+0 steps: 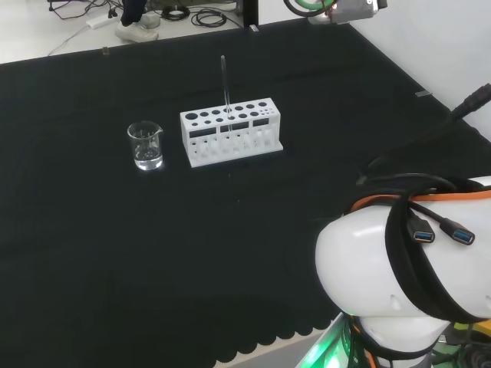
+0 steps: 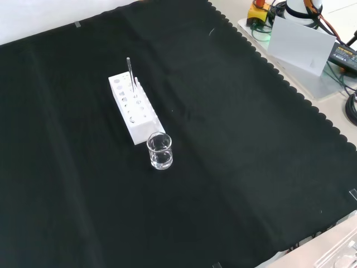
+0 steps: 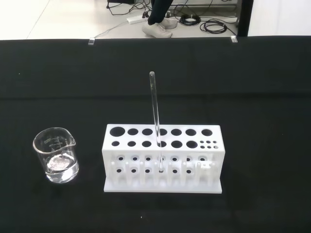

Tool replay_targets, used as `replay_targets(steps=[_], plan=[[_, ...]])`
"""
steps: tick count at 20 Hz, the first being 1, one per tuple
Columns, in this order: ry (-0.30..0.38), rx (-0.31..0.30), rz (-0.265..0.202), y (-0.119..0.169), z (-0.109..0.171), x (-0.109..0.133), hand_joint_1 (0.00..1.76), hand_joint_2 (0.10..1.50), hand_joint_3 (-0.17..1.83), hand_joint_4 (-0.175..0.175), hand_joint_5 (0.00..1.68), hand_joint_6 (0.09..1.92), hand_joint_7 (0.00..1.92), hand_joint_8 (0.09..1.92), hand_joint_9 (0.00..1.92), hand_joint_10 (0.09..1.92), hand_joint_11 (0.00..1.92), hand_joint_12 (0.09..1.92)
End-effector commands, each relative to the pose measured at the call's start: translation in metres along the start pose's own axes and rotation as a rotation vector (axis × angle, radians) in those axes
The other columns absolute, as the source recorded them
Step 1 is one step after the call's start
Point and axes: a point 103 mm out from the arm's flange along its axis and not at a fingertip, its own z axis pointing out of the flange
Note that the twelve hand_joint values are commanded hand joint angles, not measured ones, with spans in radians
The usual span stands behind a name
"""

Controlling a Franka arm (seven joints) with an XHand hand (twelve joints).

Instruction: Take the glass rod from the white test tube rack.

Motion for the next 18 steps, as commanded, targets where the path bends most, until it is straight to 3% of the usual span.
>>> replay_targets(steps=[1,3,5,18], plan=[[0.019,-0.079,0.162,-0.070,-0.022,-0.054,0.57,0.88,0.54,-0.123,0.31,0.20,0.31,0.59,0.44,0.63,0.34,1.16],[0.022,-0.084,0.179,-0.077,-0.023,-0.057,0.46,0.95,0.46,-0.113,0.16,0.09,0.07,0.56,0.14,0.76,0.08,1.26],[0.019,-0.085,0.182,-0.078,-0.023,-0.057,0.43,0.97,0.44,-0.111,0.13,0.09,0.01,0.55,0.05,0.81,0.02,1.29],[0.014,-0.064,0.169,-0.071,-0.016,-0.046,0.45,0.98,0.41,-0.109,0.14,0.09,0.00,0.59,0.02,0.87,0.00,1.29]])
